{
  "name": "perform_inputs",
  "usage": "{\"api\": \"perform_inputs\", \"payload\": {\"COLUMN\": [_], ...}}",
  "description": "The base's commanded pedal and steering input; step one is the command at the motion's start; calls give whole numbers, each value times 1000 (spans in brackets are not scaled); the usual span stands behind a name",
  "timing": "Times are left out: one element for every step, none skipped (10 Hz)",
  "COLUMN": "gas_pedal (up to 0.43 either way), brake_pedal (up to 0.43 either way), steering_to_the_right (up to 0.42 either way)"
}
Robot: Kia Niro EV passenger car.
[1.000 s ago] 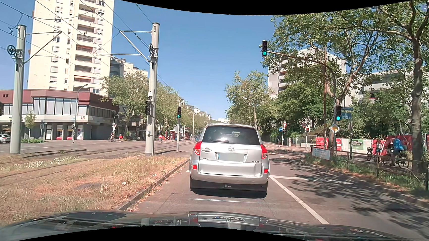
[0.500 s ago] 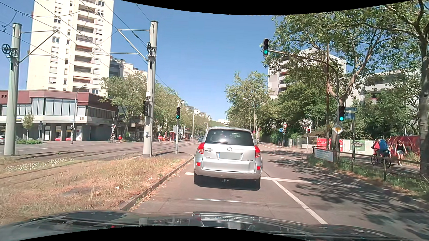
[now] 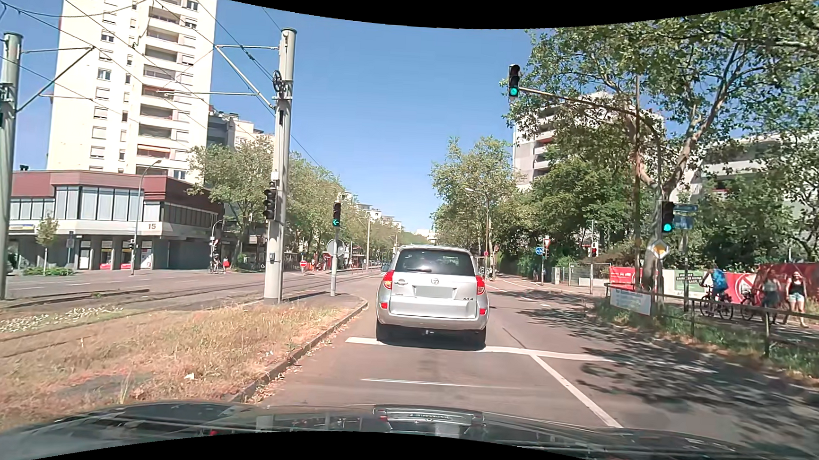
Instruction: Follow the waypoints while adhering to traffic rules and regulations
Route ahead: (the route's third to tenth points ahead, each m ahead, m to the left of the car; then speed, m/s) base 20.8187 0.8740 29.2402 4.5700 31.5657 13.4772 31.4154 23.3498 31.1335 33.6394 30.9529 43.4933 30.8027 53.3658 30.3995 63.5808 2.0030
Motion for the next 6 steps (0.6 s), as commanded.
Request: {"api": "perform_inputs", "payload": {"gas_pedal": [287, 287, 280, 260, 248, 240], "brake_pedal": [0, 0, 0, 0, 0, 0], "steering_to_the_right": [0, 0, 0, 2, 2, 3]}}
